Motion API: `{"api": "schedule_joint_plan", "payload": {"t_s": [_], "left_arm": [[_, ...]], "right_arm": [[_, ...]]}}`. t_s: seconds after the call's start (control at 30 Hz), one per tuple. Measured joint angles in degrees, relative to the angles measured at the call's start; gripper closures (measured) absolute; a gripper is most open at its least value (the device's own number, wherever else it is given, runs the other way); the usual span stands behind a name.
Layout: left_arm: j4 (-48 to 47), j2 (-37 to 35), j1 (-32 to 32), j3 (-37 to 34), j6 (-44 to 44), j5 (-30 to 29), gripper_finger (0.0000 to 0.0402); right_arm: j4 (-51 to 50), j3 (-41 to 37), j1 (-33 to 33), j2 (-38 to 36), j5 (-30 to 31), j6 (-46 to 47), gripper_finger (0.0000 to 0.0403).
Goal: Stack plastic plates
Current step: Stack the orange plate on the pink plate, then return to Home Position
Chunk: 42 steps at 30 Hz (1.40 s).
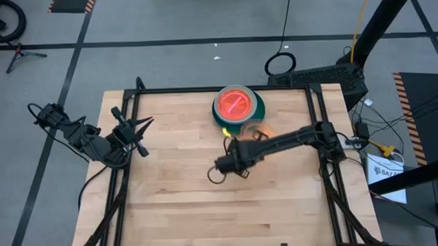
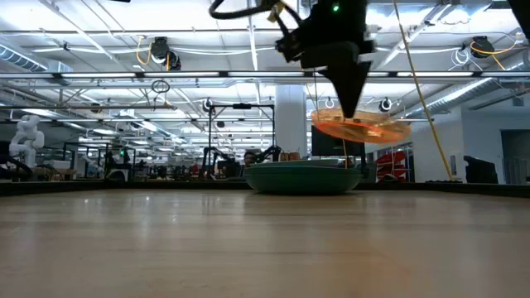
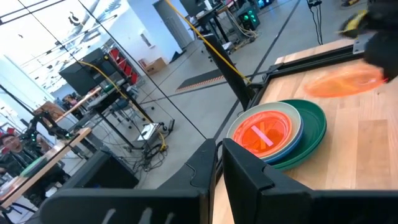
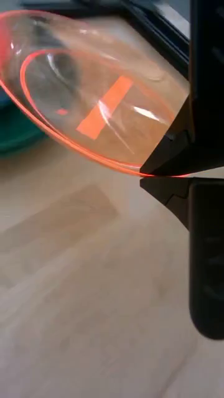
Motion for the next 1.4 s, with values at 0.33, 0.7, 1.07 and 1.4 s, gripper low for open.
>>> {"api": "schedule_joint_plan", "payload": {"t_s": [0.33,0.7,1.07,1.4], "left_arm": [[0.0,0.0,0.0,0.0,0.39,0.0,0.0366],[-0.02,0.0,-0.02,0.0,0.83,0.0,0.0366],[-0.03,0.0,0.0,-0.02,0.81,0.0,0.0366],[-0.02,0.02,0.0,-0.02,0.79,0.0,0.0366]], "right_arm": [[8.37,0.63,-9.78,0.0,3.7,-49.21,0.0403],[16.6,-0.5,-21.77,-0.04,3.58,-56.41,0.0403],[21.01,-1.03,-24.6,-0.04,3.42,-60.38,0.038],[22.57,-1.06,-24.48,-0.04,3.41,-56.03,0.0312]]}}
